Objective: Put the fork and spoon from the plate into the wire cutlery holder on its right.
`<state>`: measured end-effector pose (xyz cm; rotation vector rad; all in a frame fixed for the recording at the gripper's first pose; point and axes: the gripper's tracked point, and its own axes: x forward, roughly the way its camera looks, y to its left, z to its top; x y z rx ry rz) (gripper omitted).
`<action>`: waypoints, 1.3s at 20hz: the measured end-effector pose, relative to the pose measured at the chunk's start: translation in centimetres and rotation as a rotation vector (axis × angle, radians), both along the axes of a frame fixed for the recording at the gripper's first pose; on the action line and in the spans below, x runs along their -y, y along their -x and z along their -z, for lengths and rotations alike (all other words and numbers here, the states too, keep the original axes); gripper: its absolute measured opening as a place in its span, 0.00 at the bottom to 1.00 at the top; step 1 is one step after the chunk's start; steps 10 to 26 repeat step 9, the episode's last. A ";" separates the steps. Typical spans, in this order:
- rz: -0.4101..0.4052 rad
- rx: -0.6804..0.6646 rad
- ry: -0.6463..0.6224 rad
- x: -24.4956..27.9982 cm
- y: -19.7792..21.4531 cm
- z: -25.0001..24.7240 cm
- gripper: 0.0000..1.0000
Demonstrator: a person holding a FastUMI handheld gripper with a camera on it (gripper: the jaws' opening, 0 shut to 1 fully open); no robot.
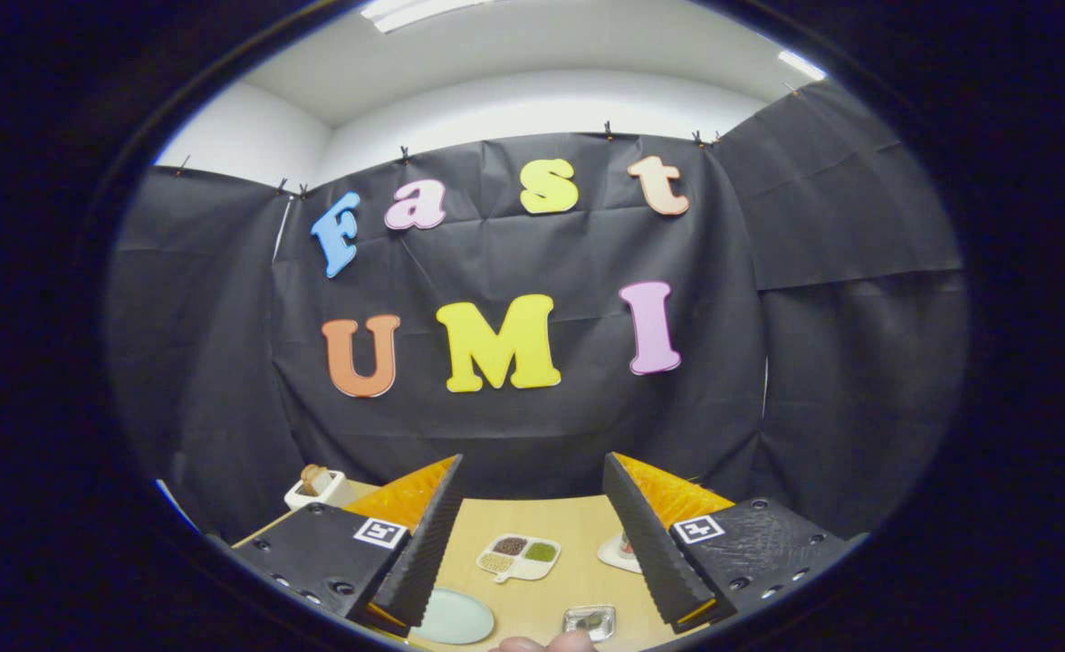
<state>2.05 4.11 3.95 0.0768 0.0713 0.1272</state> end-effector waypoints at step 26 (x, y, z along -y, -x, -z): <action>0.027 -0.011 0.013 0.1 -0.1 0.5 0.91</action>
